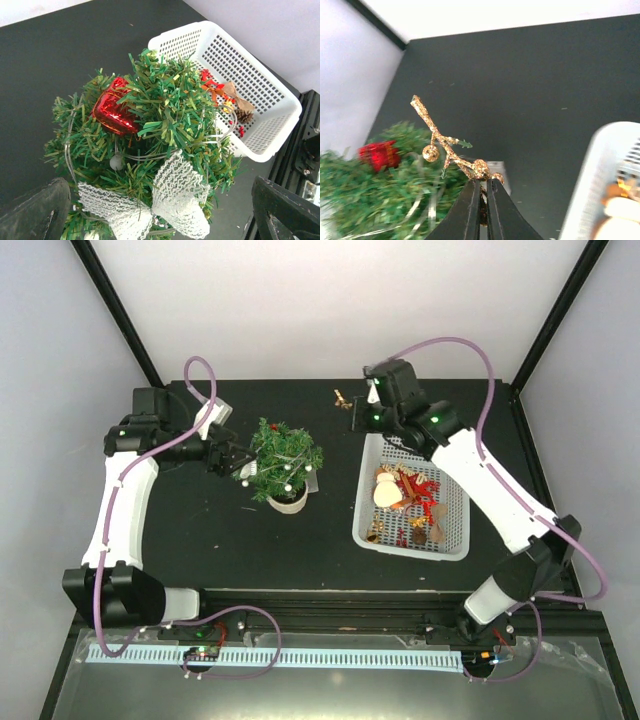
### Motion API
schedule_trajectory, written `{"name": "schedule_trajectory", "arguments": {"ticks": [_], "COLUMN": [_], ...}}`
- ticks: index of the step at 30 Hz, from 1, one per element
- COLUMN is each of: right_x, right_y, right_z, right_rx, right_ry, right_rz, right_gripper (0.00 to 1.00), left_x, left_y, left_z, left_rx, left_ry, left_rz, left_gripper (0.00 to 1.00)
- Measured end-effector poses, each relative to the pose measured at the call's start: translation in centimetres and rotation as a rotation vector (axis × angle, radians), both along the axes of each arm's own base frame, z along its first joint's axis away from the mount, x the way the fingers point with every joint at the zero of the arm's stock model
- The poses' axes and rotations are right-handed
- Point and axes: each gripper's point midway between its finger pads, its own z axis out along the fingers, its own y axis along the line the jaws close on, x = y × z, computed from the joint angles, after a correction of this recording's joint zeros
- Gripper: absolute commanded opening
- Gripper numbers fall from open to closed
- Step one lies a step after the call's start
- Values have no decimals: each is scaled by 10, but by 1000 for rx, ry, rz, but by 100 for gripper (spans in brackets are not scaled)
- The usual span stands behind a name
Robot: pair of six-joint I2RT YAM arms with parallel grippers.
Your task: Decorate the small christmas tree
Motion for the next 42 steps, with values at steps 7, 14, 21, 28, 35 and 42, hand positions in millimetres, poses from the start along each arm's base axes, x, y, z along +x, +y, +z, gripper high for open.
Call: {"name": "schedule_trajectory", "arguments": {"ticks": [7,14,21,28,35,42], "right_x": [-6,-15,-36,-50,-54,-52], "right_y": [74,130,143,132,131,134], "right_z": [-7,-10,-14,-21,-17,-15], "right_rx": [94,149,161,162,191,211], "right_ry": [87,155,212,259,278,299], "right_rz": [227,383,444,432,425,404], "right_gripper": [8,9,9,9,9,10], "left_x": [1,4,5,4,4,2], "left_y": [6,10,11,11,11,11], "left_z": [7,4,3,-1,-3,-4], "left_rx": [10,15,15,14,14,14], "left_ry": [-35,-34,-34,-25,-22,-27], "left_rz": [28,44,47,47,47,48], "left_gripper": [99,99,99,99,99,99]}}
